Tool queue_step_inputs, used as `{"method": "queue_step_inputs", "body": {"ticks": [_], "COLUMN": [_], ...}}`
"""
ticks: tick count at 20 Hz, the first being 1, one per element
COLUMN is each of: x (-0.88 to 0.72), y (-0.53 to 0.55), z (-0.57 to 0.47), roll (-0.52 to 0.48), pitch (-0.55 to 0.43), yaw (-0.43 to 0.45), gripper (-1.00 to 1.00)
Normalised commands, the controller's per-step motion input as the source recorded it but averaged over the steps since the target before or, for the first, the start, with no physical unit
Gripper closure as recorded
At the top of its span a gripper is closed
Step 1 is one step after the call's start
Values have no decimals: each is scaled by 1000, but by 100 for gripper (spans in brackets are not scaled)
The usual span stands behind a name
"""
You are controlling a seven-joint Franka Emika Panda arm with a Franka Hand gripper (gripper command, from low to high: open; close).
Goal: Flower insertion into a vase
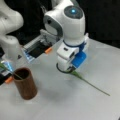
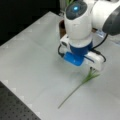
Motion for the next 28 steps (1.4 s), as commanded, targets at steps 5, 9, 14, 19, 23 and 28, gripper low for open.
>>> {"method": "queue_step_inputs", "body": {"ticks": [5,9,14,19,23,28], "x": [11,-11,2,65,78,103], "y": [95,58,11,41,62,43], "z": [-184,-247,-381,-405,-277,-185], "roll": [-136,-208,-192,-157,-136,-197], "pitch": [-110,-161,-159,-144,-110,-103], "yaw": [-29,-13,3,-22,-27,-35], "gripper": [-100,-100,-100,-100,-100,-100]}}
